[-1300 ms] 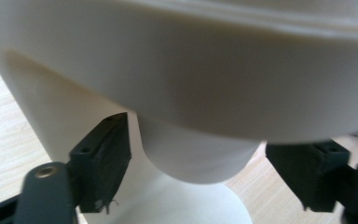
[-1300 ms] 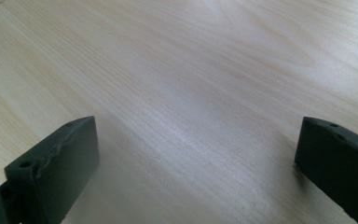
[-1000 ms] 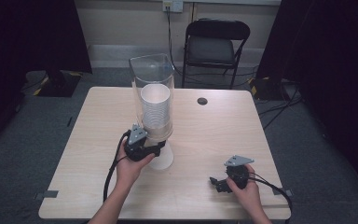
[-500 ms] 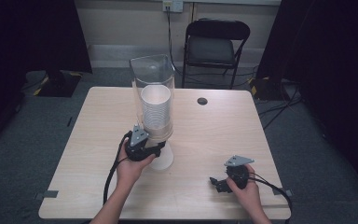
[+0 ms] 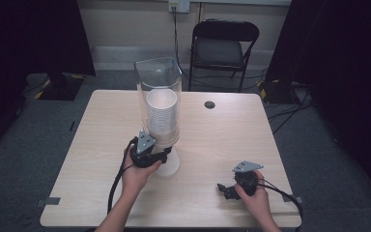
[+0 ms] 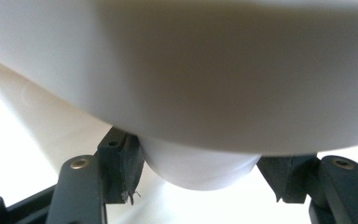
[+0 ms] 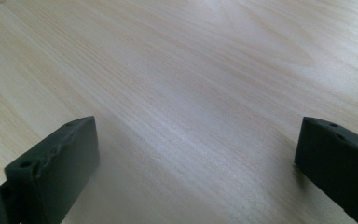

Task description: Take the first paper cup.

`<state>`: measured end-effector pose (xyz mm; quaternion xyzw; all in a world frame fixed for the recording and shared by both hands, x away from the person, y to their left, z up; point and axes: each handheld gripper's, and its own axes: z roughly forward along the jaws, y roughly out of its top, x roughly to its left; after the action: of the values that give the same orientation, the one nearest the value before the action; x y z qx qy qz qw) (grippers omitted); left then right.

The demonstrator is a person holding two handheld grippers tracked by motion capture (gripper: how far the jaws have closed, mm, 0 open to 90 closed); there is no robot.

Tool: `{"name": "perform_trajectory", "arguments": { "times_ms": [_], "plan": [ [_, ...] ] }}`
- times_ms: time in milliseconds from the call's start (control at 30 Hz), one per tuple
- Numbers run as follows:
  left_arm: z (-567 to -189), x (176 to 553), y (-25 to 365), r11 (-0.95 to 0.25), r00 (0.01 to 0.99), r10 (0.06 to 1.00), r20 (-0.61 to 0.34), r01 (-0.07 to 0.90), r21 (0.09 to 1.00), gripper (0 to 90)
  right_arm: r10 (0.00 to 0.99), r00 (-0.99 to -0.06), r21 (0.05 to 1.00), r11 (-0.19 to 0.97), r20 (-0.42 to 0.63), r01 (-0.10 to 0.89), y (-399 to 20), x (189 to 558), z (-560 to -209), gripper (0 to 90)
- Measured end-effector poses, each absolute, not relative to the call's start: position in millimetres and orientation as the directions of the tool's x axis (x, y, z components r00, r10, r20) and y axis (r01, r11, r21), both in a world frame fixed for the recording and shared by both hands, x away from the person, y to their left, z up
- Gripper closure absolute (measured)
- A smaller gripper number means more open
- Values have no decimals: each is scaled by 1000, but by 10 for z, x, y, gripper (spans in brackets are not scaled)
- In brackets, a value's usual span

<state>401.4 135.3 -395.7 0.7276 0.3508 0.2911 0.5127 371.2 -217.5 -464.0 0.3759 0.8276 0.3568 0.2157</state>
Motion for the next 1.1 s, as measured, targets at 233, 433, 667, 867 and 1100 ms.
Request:
{"name": "perform_trajectory", "arguments": {
  "times_ms": [233, 433, 667, 867, 1100],
  "plan": [
    [-4382, 4070, 1347, -432, 548, 830, 108, 506, 747, 373, 776, -624, 752, 463, -89, 469, -2175, 3712, -4639, 0],
    [-4554, 3962, 1469, -318, 583, 812, 3, 438, 841, 369, 767, -635, 753, 469, -88, 462, -2184, 3706, -4641, 0],
    [-4540, 3922, 1606, -344, 607, 794, 9, 438, 831, 366, 767, -636, 752, 470, -87, 463, -2184, 3708, -4640, 0],
    [-4556, 3861, 1680, -324, 601, 799, -10, 445, 835, 365, 767, -636, 752, 470, -87, 463, -2184, 3708, -4640, 0],
    [-4545, 3866, 1859, -310, 572, 820, -5, 451, 837, 364, 767, -636, 752, 470, -87, 463, -2184, 3708, -4640, 0]
  ]
}}
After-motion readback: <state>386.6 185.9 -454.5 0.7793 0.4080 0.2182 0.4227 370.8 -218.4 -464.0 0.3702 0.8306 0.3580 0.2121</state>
